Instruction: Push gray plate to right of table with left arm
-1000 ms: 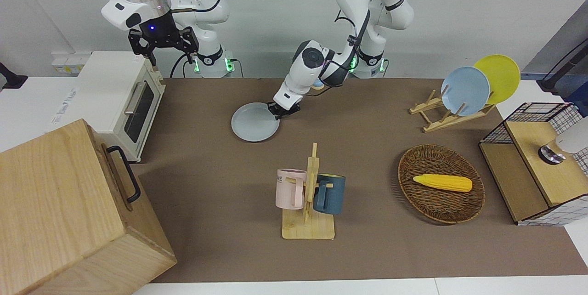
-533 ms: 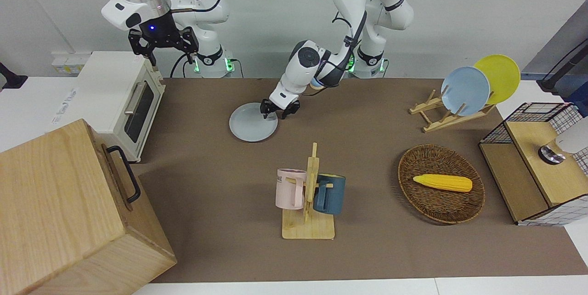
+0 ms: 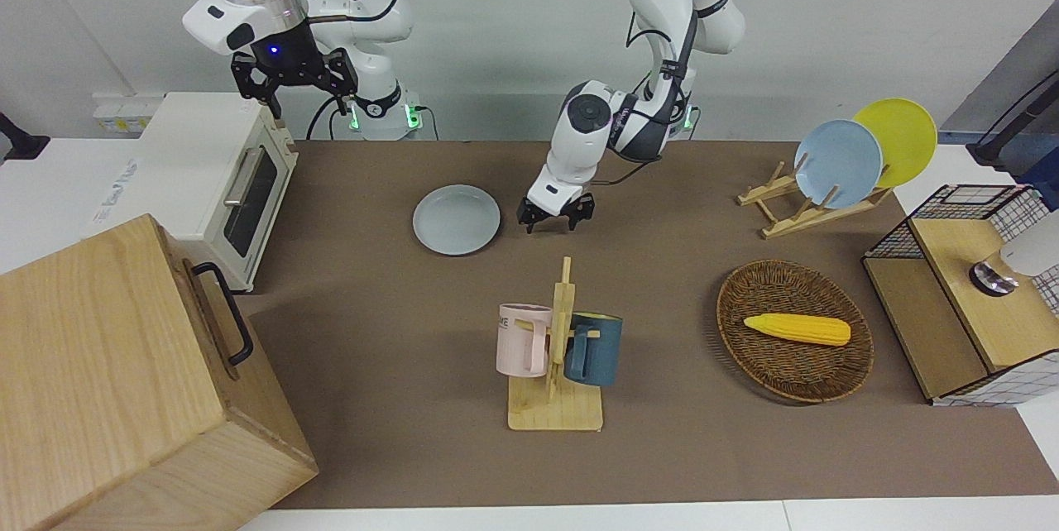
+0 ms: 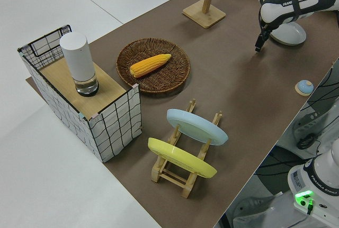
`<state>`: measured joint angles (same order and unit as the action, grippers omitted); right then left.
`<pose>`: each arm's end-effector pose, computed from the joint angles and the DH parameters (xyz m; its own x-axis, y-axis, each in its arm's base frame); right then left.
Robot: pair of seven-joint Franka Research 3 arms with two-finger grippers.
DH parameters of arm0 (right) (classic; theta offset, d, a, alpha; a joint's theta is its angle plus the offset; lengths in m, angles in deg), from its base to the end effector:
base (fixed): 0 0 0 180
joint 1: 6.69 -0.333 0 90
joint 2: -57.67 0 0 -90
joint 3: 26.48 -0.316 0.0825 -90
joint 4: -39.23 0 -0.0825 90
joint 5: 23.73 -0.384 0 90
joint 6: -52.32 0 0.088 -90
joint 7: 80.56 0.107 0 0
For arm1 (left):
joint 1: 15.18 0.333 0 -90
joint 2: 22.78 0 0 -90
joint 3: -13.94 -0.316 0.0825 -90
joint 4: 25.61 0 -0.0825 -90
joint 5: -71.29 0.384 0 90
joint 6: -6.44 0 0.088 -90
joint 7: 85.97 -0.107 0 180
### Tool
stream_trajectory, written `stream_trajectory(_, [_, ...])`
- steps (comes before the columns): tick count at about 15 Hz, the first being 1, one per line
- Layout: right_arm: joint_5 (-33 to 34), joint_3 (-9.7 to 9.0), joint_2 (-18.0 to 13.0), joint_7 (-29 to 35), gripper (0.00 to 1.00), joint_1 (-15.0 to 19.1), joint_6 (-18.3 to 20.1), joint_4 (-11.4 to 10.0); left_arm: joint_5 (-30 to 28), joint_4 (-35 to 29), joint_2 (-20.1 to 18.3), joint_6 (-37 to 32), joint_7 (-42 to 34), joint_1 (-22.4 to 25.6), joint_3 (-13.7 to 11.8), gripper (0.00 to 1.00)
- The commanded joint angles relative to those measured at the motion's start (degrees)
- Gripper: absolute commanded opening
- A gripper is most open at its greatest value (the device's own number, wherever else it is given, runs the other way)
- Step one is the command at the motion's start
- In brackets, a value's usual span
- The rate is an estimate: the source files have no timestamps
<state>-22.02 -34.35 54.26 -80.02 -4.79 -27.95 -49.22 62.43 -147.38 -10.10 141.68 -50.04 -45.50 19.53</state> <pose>0.5153 0.0528 0.6546 0.9926 0.0883 -0.0832 0.0918 -0.9950 0.0387 0.4621 -0.3360 0.3081 0.9916 0.1076 -0.0718 0.1151 -0.9873 0.1100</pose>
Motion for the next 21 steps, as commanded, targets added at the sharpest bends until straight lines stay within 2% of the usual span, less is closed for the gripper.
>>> stream_trajectory(1, [0.57,-1.09,-0.54,-0.46,0.996,1.35,0.82,0.03,2.35,-0.4,-4.57,-5.49,-6.19,0.0,-5.22,1.0])
stream_trajectory(3, [0.48,-1.09,-0.54,-0.46,0.996,1.35,0.82,0.03,2.26,-0.4,-8.08,-9.18,-11.03,0.0,-9.17,1.0])
stream_trajectory(5, [0.48,-1.09,-0.54,-0.46,0.996,1.35,0.82,0.03,2.26,-0.31,-13.17,-16.19,-17.95,-0.09,-15.05,1.0])
stream_trajectory(6, [0.48,-1.09,-0.54,-0.46,0.996,1.35,0.82,0.03,2.26,-0.31,-15.03,-18.49,-20.08,-0.09,-17.0,1.0])
stream_trajectory(8, [0.48,-1.09,-0.54,-0.46,0.996,1.35,0.82,0.03,3.31,-0.05,-18.37,-21.93,-21.68,-0.09,-19.73,1.0])
stream_trajectory(9, [0.48,-1.09,-0.54,-0.46,0.996,1.35,0.82,0.03,5.58,0.13,-20.04,-23.33,-22.04,-0.09,-20.61,1.0])
stream_trajectory(11, [0.48,-1.09,-0.54,-0.46,0.996,1.35,0.82,0.03,8.84,0.65,-23.81,-26.15,-22.13,-0.09,-21.67,1.0])
stream_trajectory(13, [0.48,-1.09,-0.54,-0.46,0.996,1.35,0.82,0.03,9.12,3.45,-26.2,-29.57,-22.04,-0.09,-23.07,1.0])
stream_trajectory(16, [0.48,-1.09,-0.54,-0.46,0.996,1.35,0.82,0.03,9.21,11.71,-26.21,-39.05,-21.95,-0.09,-23.17,1.0])
stream_trajectory(21, [0.48,-1.09,-0.54,-0.46,0.996,1.35,0.82,0.03,11.75,15.93,-26.65,-45.92,-21.51,-0.09,-22.73,1.0])
